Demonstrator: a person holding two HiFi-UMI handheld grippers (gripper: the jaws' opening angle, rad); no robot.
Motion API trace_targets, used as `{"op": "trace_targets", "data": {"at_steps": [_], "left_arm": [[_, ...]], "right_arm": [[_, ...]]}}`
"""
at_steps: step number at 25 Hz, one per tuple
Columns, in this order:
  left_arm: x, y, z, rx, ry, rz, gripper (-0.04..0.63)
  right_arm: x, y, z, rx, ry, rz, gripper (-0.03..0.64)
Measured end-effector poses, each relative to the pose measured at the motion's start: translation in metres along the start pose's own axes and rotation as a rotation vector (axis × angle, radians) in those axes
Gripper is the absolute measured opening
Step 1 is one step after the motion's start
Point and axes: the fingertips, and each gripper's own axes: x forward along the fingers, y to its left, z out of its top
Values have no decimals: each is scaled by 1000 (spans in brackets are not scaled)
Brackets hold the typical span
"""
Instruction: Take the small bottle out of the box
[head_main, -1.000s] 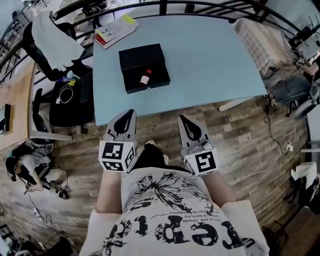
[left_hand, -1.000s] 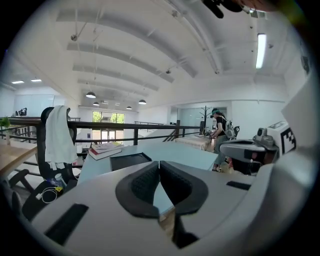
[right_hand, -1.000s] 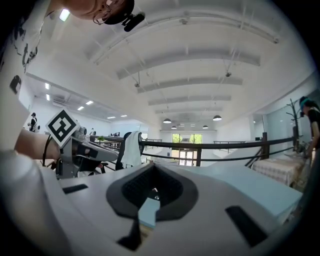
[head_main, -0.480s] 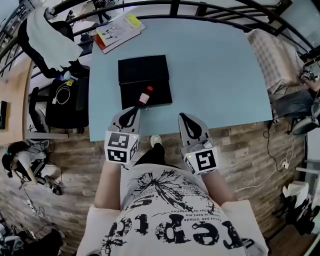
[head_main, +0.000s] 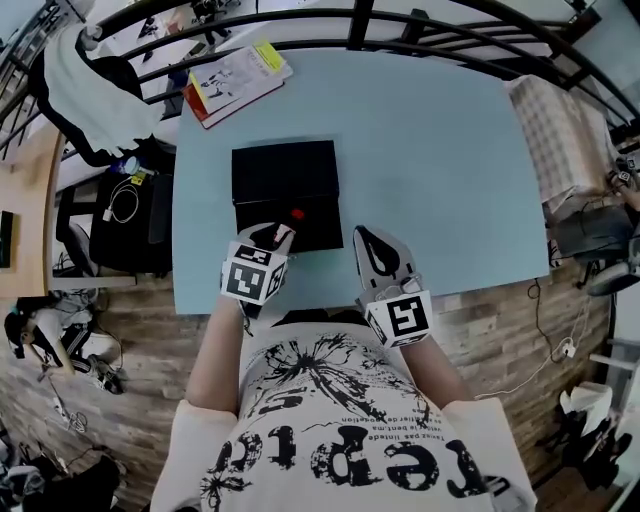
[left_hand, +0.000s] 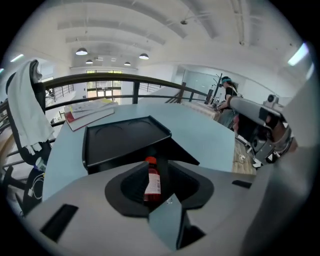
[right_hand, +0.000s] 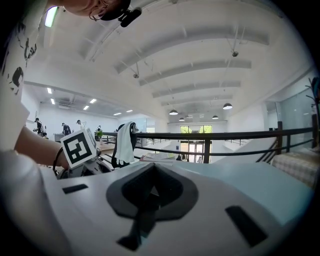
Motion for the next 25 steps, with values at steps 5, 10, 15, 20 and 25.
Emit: {"op": "trace_targets", "data": {"at_steps": [5, 10, 15, 20, 25], "left_arm": [[36, 7, -17, 9, 131, -20, 192], [60, 15, -28, 26, 199, -10, 243], [85, 21, -48, 53, 305, -16, 250], [93, 17, -54, 94, 383, -42, 255], [93, 17, -56, 114, 393, -7, 233]], "right_arm": [[11, -17, -6, 8, 25, -3, 8], [14, -28, -12, 14, 59, -20, 8], [14, -43, -13, 24, 72, -45, 9], [17, -60, -5, -13, 51, -91, 8], [22, -78, 1, -19, 48, -68, 8]]}}
